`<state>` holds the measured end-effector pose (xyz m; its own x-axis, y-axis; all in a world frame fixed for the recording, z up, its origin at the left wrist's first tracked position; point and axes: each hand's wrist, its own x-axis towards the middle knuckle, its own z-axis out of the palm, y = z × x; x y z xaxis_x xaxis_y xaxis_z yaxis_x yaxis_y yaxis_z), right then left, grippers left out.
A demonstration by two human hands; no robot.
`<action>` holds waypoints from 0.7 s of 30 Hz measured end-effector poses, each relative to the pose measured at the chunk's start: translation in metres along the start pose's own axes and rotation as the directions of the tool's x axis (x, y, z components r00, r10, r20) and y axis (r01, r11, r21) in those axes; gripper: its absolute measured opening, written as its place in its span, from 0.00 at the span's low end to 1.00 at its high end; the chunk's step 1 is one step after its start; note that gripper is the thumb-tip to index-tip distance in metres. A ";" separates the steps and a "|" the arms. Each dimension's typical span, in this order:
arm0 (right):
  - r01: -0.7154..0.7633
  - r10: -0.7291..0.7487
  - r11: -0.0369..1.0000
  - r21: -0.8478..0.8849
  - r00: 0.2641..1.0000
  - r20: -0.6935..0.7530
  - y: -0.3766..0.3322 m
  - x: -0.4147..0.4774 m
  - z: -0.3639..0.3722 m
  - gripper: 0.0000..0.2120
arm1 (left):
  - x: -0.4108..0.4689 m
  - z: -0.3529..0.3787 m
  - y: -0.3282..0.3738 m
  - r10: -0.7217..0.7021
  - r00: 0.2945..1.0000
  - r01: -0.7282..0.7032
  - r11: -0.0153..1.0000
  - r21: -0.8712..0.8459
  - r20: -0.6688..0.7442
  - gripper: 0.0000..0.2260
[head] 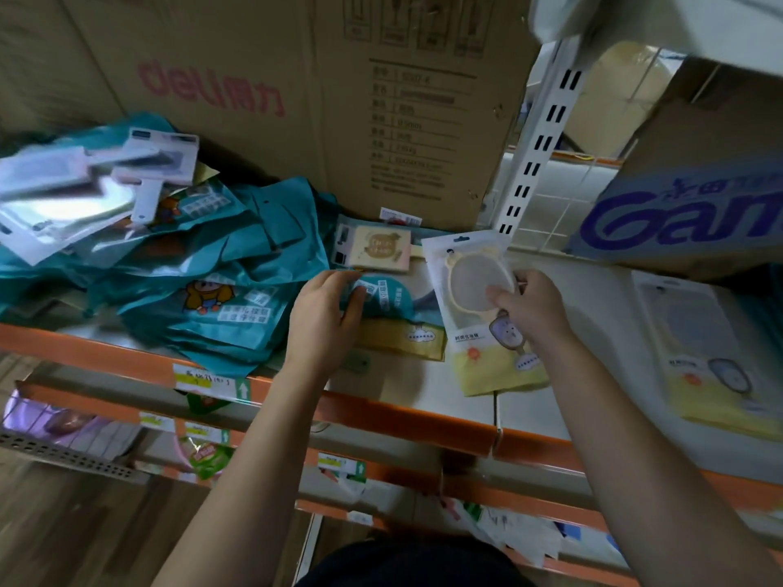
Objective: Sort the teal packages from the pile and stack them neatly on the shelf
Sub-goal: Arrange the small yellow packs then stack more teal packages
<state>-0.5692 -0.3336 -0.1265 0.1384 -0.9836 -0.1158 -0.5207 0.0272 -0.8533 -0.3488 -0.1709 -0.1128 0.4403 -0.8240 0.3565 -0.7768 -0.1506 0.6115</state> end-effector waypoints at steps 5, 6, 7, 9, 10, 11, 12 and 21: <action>-0.078 0.073 0.973 0.219 0.997 0.028 0.004 -0.008 -0.011 0.14 | 0.016 0.003 0.010 0.103 0.994 -0.103 0.995 -0.016 0.036 0.15; -0.084 0.079 0.961 0.265 0.996 0.030 0.004 -0.010 -0.013 0.11 | 0.022 0.004 0.011 0.134 0.990 -0.134 0.991 -0.008 0.046 0.15; -0.091 0.087 0.945 0.314 0.996 0.026 0.005 -0.013 -0.014 0.10 | 0.030 0.004 0.011 0.157 0.986 -0.157 0.988 0.004 0.055 0.15; -0.103 0.109 0.912 0.396 0.994 0.008 0.006 -0.019 -0.017 0.09 | 0.051 0.007 0.009 0.162 0.983 -0.166 0.984 0.055 0.084 0.15; -0.106 0.118 0.902 0.418 0.993 -0.004 0.008 -0.021 -0.018 0.10 | 0.063 0.009 0.008 0.142 0.984 -0.152 0.984 0.088 0.112 0.16; -0.106 0.124 0.896 0.431 0.992 -0.014 0.009 -0.023 -0.019 0.11 | 0.075 0.012 0.006 0.113 0.982 -0.133 0.983 0.125 0.151 0.16; -0.108 0.131 0.890 0.444 0.991 -0.021 0.011 -0.025 -0.019 0.12 | 0.086 0.016 0.003 0.083 0.977 -0.118 0.978 0.172 0.198 0.15; -0.097 0.159 0.851 0.517 0.984 -0.077 0.022 -0.036 -0.023 0.14 | 0.117 0.034 -0.012 -0.116 0.898 -0.107 0.878 0.466 0.425 0.27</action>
<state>-0.6044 -0.3018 -0.1293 -0.0115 -0.9776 -0.2100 -0.0211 0.2103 -0.9774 -0.3034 -0.2842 -0.1028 0.2942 -0.9544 -0.0507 -0.9392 -0.2985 0.1698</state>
